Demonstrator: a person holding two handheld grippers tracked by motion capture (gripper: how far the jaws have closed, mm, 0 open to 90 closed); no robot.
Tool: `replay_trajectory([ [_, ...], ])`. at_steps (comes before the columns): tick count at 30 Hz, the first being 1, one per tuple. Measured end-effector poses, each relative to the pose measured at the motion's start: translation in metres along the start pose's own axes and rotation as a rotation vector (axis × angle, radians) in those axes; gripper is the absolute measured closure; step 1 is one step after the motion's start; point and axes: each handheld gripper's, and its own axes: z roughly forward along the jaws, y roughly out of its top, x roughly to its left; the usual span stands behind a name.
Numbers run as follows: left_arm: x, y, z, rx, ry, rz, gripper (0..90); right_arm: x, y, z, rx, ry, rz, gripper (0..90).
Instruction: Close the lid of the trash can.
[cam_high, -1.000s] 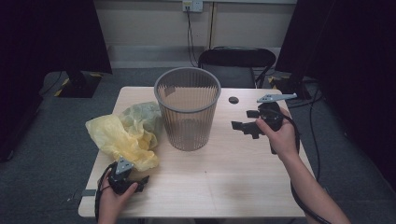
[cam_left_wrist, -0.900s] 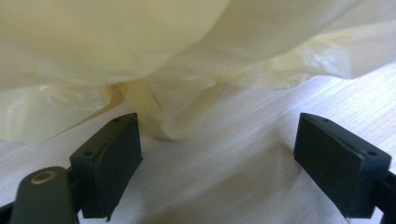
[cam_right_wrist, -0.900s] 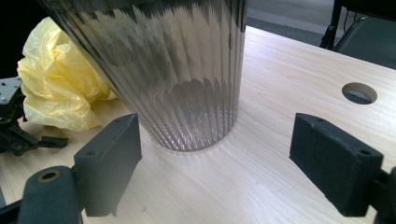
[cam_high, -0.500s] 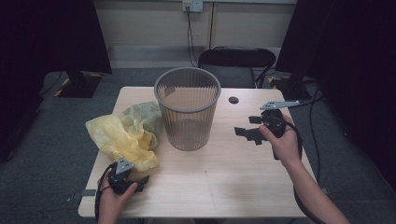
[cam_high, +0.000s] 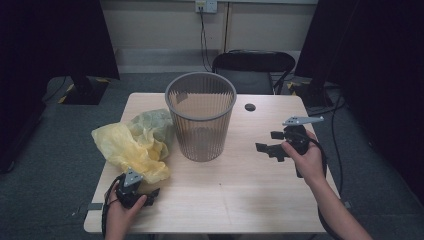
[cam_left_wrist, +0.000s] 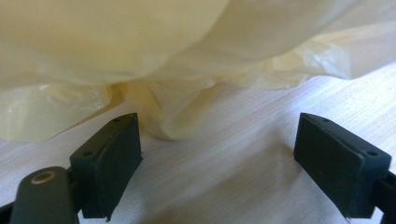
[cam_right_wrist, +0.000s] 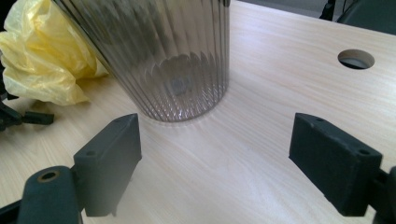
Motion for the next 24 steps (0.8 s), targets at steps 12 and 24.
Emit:
replay_trajectory([
  [12, 0.000, 0.000, 0.000, 0.000, 0.000, -0.001, 14.3, -0.007, -0.021, 0.003, 0.008, -0.001, 0.009, 15.7],
  [24, 0.000, 0.000, 0.000, 0.000, 0.000, 0.000, 14.4, -0.014, -0.038, 0.003, 0.014, -0.011, 0.018, 15.7],
])
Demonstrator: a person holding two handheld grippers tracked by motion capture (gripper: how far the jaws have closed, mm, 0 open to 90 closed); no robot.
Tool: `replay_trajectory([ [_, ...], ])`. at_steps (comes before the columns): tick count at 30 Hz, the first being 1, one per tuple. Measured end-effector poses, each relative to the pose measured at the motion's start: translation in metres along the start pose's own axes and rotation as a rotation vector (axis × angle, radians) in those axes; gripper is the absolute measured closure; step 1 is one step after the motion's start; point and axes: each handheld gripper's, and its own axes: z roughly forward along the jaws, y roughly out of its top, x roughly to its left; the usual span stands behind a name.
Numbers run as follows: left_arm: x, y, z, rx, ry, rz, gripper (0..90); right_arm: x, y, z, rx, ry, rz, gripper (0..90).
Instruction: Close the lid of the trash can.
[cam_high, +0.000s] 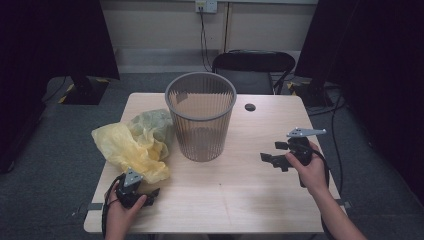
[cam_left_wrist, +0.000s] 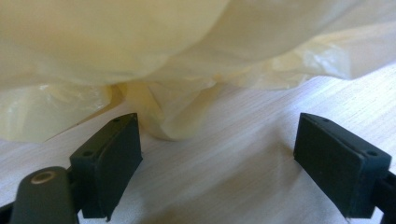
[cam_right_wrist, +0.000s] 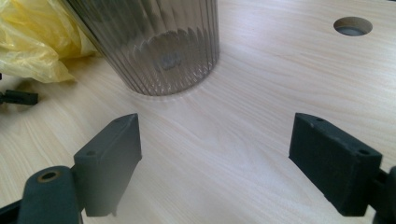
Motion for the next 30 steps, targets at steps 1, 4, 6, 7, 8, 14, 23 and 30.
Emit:
replay_trajectory([
  [1, 0.000, 0.000, 0.000, 0.000, 0.000, 0.000, 14.3, -0.001, -0.001, 0.000, 0.000, -0.001, 0.000, 15.7],
  [4, 0.000, 0.000, 0.000, 0.000, 0.000, 0.000, 14.3, -0.002, -0.005, 0.000, 0.002, -0.003, 0.000, 15.7],
  [6, 0.000, 0.000, 0.000, 0.000, 0.000, -0.001, 14.3, -0.003, -0.008, 0.001, 0.003, -0.005, -0.001, 15.7],
  [7, 0.000, 0.000, 0.000, 0.000, 0.000, -0.001, 14.3, -0.003, -0.010, 0.001, 0.004, -0.005, 0.001, 15.7],
  [8, 0.000, 0.000, 0.000, 0.000, 0.000, 0.000, 14.4, -0.003, -0.011, 0.001, 0.006, -0.006, 0.002, 15.7],
  [14, 0.000, 0.000, 0.000, 0.000, 0.000, -0.001, 14.3, -0.006, -0.020, 0.001, 0.010, -0.009, 0.008, 15.7],
  [23, 0.000, 0.000, 0.000, 0.000, 0.000, -0.001, 14.3, -0.012, -0.036, 0.002, 0.009, -0.013, 0.036, 15.8],
  [30, 0.000, 0.000, 0.000, 0.000, 0.000, 0.000, 14.3, -0.015, -0.048, 0.005, 0.025, -0.018, 0.033, 15.8],
])
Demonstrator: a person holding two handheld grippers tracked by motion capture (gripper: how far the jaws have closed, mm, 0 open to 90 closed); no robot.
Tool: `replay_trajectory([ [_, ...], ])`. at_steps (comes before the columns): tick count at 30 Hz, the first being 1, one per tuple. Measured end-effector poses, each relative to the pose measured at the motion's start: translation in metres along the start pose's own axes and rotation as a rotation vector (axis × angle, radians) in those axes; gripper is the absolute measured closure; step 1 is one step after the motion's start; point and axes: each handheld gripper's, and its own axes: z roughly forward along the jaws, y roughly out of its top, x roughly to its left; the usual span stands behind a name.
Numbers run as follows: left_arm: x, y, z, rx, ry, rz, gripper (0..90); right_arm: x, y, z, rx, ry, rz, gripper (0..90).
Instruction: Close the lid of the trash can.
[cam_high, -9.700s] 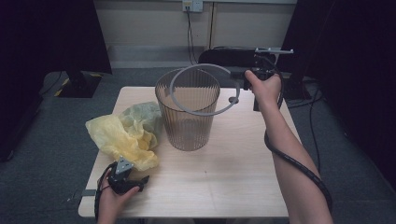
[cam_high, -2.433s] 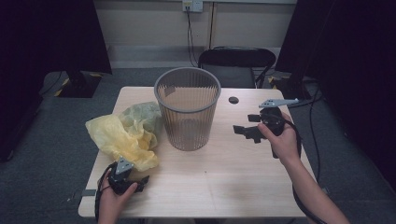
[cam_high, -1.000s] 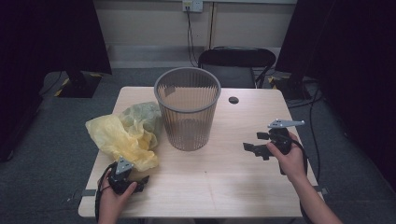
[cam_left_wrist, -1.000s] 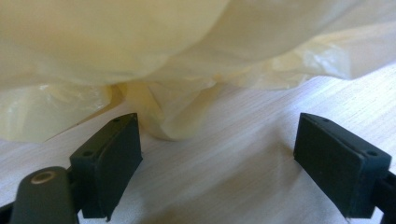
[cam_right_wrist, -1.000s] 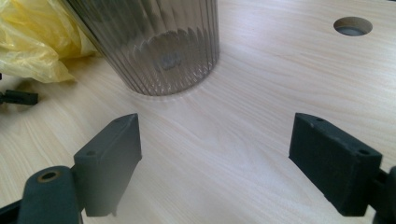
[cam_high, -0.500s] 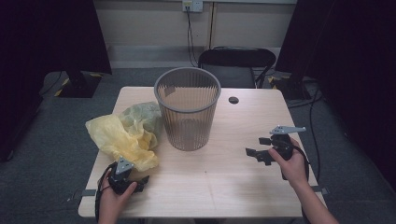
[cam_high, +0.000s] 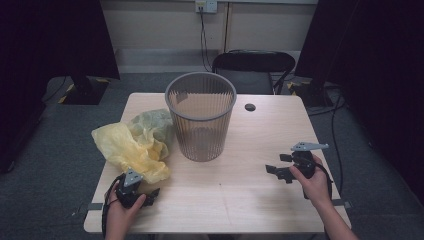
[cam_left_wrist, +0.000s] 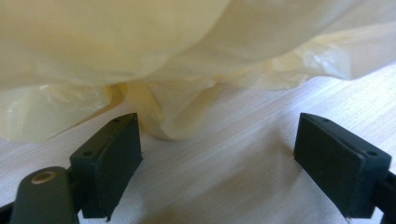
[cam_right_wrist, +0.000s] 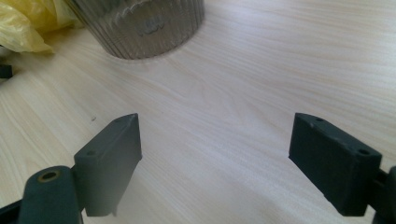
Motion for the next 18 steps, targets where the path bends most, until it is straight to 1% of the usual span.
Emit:
replay_trajectory([
  [4, 0.000, 0.000, 0.000, 0.000, 0.000, -0.001, 14.3, -0.001, -0.005, 0.001, 0.002, 0.000, 0.000, 15.8],
  [18, 0.000, 0.000, 0.000, 0.000, 0.000, -0.001, 14.3, -0.007, -0.024, 0.005, 0.013, -0.003, 0.025, 16.0],
])
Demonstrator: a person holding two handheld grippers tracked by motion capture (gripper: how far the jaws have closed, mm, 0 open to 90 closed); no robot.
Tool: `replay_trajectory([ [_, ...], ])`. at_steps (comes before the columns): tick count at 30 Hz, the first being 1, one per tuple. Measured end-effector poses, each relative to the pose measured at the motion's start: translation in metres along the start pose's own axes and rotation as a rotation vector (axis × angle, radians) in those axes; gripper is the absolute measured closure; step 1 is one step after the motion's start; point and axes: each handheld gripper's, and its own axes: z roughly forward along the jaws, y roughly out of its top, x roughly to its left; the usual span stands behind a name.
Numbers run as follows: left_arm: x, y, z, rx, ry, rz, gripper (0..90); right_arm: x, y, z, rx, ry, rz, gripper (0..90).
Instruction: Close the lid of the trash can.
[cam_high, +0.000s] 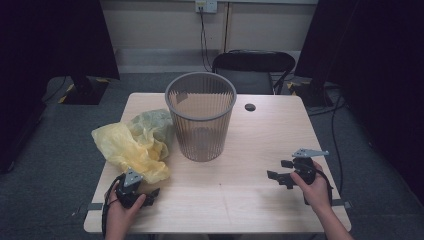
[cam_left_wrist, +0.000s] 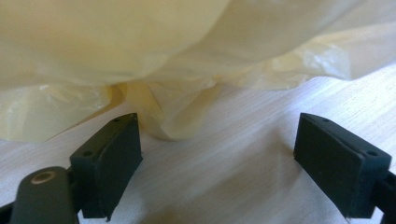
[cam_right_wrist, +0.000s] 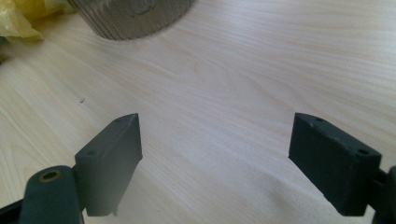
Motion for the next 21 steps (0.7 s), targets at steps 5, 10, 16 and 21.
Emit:
replay_trajectory([
  [5, 0.000, 0.000, 0.000, 0.000, 0.000, 0.001, 14.3, -0.001, -0.005, 0.002, 0.001, 0.000, 0.008, 16.1],
  [10, 0.000, 0.000, 0.000, 0.001, 0.000, 0.001, 14.4, -0.002, -0.010, 0.004, 0.006, 0.001, 0.014, 16.2],
  [16, 0.000, 0.000, 0.000, 0.000, 0.001, -0.001, 14.3, -0.003, -0.016, 0.006, 0.010, 0.001, 0.022, 16.2],
  [21, 0.000, 0.000, 0.000, 0.002, 0.002, -0.001, 14.4, -0.004, -0.021, 0.008, 0.017, -0.003, 0.019, 16.4],
])
